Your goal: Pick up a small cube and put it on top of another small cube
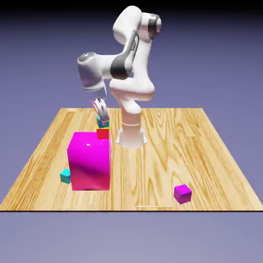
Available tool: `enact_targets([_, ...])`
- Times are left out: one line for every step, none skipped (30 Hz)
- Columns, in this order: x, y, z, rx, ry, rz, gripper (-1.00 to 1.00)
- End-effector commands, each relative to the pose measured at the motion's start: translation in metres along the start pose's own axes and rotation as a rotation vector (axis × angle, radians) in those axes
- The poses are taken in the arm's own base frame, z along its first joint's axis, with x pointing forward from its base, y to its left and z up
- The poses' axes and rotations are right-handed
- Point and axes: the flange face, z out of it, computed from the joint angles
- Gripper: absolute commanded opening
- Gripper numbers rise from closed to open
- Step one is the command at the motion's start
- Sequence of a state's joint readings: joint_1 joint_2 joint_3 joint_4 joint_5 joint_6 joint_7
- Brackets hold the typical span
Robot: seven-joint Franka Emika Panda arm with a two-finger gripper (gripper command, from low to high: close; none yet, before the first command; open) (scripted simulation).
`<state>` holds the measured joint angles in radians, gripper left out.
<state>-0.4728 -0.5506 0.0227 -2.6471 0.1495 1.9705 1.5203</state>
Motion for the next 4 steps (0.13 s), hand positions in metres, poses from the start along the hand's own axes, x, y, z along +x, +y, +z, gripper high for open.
enact_targets([-0.001, 0.000, -0.016, 0.000, 0.000, 0.000, 1.00])
enact_targets([-0.001, 0.001, -0.031, 0.000, 0.000, 0.000, 1.00])
enact_targets([-0.002, 0.002, -0.047, 0.000, 0.000, 0.000, 1.00])
enact_targets([-0.002, 0.003, -0.054, 0.000, 0.001, 0.000, 1.00])
